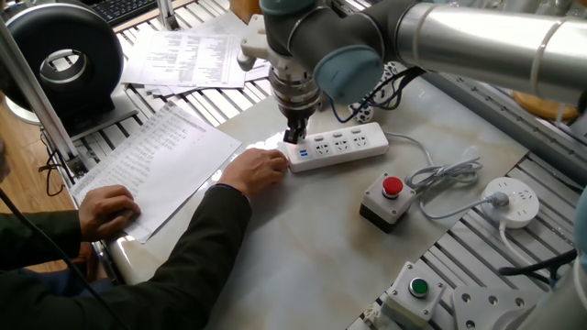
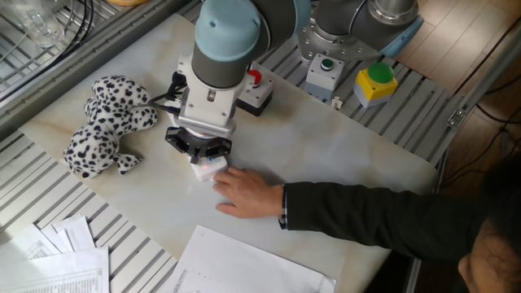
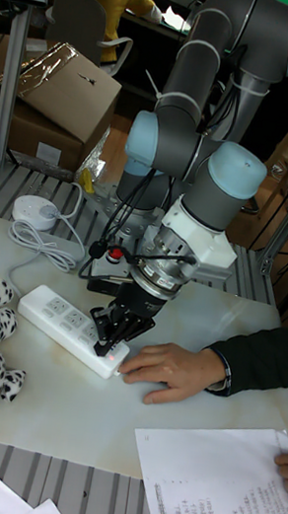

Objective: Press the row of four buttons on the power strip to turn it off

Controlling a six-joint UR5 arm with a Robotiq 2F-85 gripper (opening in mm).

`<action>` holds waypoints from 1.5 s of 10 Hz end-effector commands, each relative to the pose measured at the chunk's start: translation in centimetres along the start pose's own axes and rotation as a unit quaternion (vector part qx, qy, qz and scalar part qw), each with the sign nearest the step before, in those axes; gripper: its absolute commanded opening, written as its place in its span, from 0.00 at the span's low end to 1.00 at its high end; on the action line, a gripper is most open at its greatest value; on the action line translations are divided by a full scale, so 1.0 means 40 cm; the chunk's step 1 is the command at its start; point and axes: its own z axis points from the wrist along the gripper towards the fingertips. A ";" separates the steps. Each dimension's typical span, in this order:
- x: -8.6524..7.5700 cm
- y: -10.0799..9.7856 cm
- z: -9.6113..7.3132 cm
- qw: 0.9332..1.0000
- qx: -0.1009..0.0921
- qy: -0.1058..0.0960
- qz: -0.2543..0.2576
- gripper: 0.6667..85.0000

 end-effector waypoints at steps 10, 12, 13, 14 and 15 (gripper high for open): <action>0.014 0.035 -0.103 1.000 -0.008 0.022 0.018 0.00; -0.020 0.028 -0.151 0.998 -0.040 0.002 0.053 0.00; -0.050 0.022 -0.162 0.992 -0.061 -0.018 0.108 0.00; -0.074 0.009 -0.180 0.985 -0.074 -0.037 0.152 0.00; -0.091 0.001 -0.208 0.977 -0.085 -0.050 0.189 0.00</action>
